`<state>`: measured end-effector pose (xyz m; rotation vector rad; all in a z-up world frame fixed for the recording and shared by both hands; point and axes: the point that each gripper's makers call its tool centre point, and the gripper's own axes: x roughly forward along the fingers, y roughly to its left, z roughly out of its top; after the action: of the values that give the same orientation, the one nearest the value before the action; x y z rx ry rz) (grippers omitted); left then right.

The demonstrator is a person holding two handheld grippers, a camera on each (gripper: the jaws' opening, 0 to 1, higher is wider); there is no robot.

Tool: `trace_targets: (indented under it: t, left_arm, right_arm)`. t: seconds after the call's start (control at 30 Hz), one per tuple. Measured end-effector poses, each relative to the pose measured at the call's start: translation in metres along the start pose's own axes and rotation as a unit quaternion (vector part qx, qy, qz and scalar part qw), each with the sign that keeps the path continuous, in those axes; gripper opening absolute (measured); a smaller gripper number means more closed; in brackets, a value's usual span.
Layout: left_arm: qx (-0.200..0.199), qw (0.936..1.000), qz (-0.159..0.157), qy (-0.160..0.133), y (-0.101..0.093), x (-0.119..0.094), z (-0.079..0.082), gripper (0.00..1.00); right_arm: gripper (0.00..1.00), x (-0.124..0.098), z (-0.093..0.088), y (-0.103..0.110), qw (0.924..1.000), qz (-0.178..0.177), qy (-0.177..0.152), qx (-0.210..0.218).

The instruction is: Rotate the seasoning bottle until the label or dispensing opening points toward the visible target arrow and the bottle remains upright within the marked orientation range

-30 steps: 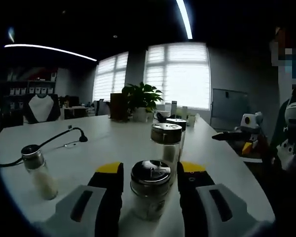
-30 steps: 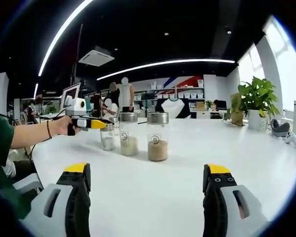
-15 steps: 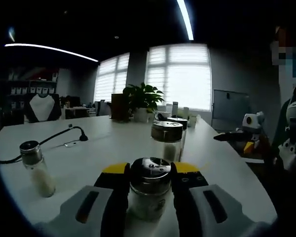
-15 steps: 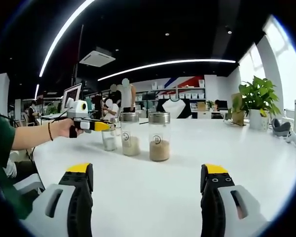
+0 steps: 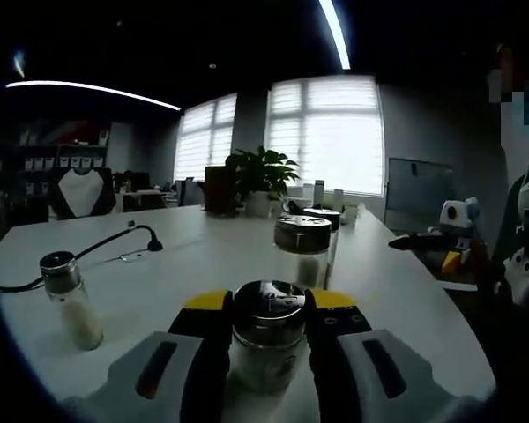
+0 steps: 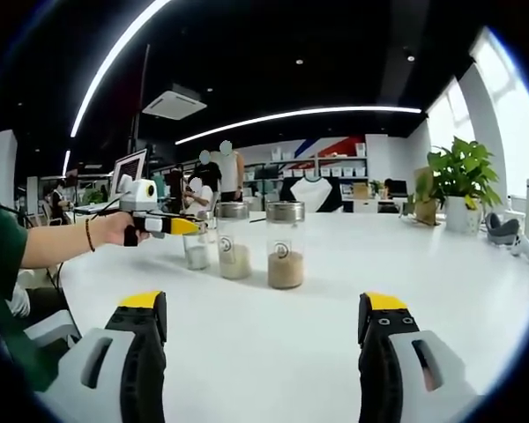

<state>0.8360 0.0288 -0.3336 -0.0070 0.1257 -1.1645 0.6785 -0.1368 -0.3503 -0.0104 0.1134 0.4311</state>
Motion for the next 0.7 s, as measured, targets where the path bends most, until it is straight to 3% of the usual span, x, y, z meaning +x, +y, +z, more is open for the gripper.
trace_targets:
  t: [0.7]
  left_arm:
    - [0.009,0.9987,0.049,0.01,0.0012,-0.0012,-0.001,0.34]
  right_arm:
    - [0.92,-0.0011,0.0017,0.0039,1.0,0.004,-0.005,0.0]
